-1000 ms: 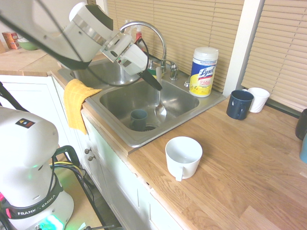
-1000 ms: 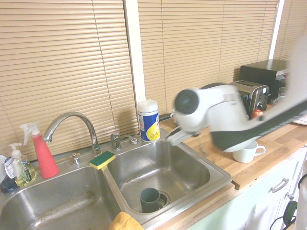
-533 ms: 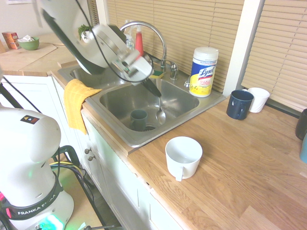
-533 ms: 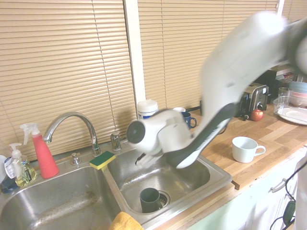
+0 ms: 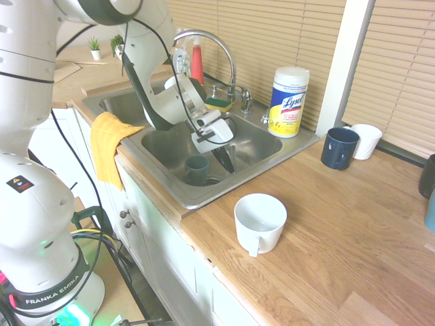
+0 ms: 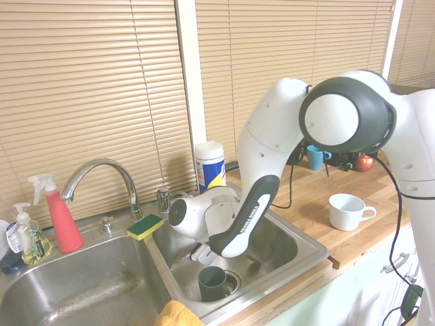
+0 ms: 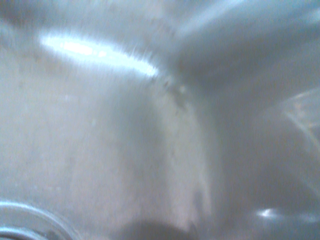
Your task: Put the spoon into the sink
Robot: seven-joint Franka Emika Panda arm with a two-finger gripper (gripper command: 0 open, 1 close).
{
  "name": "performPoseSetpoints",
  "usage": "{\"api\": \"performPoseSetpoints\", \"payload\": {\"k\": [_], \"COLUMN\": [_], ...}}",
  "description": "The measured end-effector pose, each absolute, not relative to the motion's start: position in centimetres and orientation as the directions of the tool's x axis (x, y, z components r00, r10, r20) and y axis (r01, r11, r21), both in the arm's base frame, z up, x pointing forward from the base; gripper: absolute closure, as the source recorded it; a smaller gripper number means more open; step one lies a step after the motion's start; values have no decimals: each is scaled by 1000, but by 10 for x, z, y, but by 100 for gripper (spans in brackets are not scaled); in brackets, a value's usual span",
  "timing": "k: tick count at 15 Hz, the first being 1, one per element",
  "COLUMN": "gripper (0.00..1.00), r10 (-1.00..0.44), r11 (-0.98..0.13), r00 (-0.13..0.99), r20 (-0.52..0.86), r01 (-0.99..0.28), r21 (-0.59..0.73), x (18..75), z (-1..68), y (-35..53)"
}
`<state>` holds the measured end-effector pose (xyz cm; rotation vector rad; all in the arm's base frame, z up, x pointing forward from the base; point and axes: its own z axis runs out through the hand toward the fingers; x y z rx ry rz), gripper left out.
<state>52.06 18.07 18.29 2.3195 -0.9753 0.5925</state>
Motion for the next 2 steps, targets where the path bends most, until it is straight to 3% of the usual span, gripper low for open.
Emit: {"api": "performPoseSetpoints", "payload": {"k": [2], "gripper": [0], "r10": [-500], "r11": [-588], "r00": [644], "r20": [579], "r01": [-743], "r21": [320], "x": [519], "z": [183], "y": [184]}}
